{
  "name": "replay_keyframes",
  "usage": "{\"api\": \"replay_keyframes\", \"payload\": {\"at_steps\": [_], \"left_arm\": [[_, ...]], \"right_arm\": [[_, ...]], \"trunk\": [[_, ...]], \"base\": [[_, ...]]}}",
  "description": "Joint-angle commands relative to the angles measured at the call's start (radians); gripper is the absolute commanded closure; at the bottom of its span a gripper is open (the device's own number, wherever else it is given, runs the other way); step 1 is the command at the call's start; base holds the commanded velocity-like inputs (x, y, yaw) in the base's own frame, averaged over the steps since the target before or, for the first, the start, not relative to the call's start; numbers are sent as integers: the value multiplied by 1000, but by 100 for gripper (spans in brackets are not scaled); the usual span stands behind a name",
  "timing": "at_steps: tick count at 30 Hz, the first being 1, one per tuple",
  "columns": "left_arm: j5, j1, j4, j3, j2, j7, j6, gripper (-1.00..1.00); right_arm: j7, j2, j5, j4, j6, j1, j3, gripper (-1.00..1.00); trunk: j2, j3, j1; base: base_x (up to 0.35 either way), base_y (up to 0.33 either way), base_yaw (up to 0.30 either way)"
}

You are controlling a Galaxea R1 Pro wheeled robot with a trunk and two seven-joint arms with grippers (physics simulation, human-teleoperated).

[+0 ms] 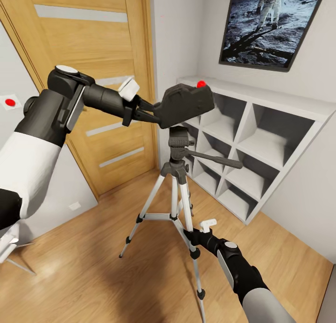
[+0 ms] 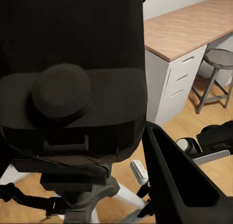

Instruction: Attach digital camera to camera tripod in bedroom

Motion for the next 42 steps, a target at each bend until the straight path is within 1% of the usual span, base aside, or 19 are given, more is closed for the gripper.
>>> {"api": "replay_keyframes", "payload": {"at_steps": [1,3,5,9,11,12,13,14,15,16,17,19,20,28,30,31,35,38,42], "left_arm": [[6,-3,-2,-5,12,2,6,100],[6,-10,-4,-6,35,1,7,100],[6,-17,-4,-7,48,1,6,100],[6,-27,-5,-7,62,0,7,100],[6,-55,-1,-10,65,-6,8,100],[6,-77,1,-20,66,-8,13,100],[7,-100,8,-42,67,-9,21,100],[7,-107,12,-52,67,-10,23,100],[6,-119,22,-73,67,-10,27,100],[6,-124,27,-83,67,-10,28,100],[6,-142,48,-137,64,-10,31,100],[6,-146,52,-155,63,-10,31,100],[6,-152,56,-170,63,-10,32,100],[6,-202,60,-218,63,-11,32,100],[6,-207,61,-238,63,-11,32,100],[6,-210,61,-261,64,-11,32,100],[7,-214,63,-312,63,-11,32,100],[7,-215,64,-329,64,-11,31,100],[7,-216,63,-336,64,-11,32,100]], "right_arm": [[5,1,19,-1,3,-1,-7,100],[5,1,19,-1,3,-1,-7,100],[5,1,19,-1,3,-1,-7,100],[5,1,19,-1,3,-1,-7,100],[5,1,19,-1,3,-1,-7,100],[5,1,19,-1,3,-1,-7,100],[5,1,19,-1,3,-1,-7,100],[5,1,19,-1,3,-1,-7,100],[5,1,19,-1,3,-1,-7,100],[5,1,19,-1,3,-1,-7,100],[5,1,19,-1,4,-1,-7,100],[5,1,19,-1,4,-1,-7,100],[5,1,20,-1,5,-1,-7,100],[5,1,20,-1,3,-1,-7,100],[5,1,20,-1,3,-1,-6,100],[5,1,20,-1,3,-1,-6,100],[5,1,20,-1,3,-1,-6,100],[5,1,20,-1,3,-1,-7,100],[5,1,20,-1,3,-1,-7,100]], "trunk": [[-2,-2,1],[-2,-2,1],[-2,-2,1],[-2,-2,1],[-2,-2,1],[-2,-2,1],[-2,-2,1],[-2,-2,1],[-2,-2,1],[-2,-2,1],[-2,-2,1],[-2,-2,1],[-2,-2,1],[-2,-2,1],[-2,-2,1],[-2,-2,1],[-2,-2,1],[-2,-2,1],[-2,-2,1]], "base": [[0,0,0],[0,0,0],[0,0,0],[0,0,0],[0,0,0],[0,0,0],[0,0,0],[0,0,0],[0,0,0],[0,0,0],[0,0,0],[0,0,0],[0,0,0],[0,0,0],[0,0,0],[0,0,0],[0,0,0],[0,0,0],[0,0,0]]}}
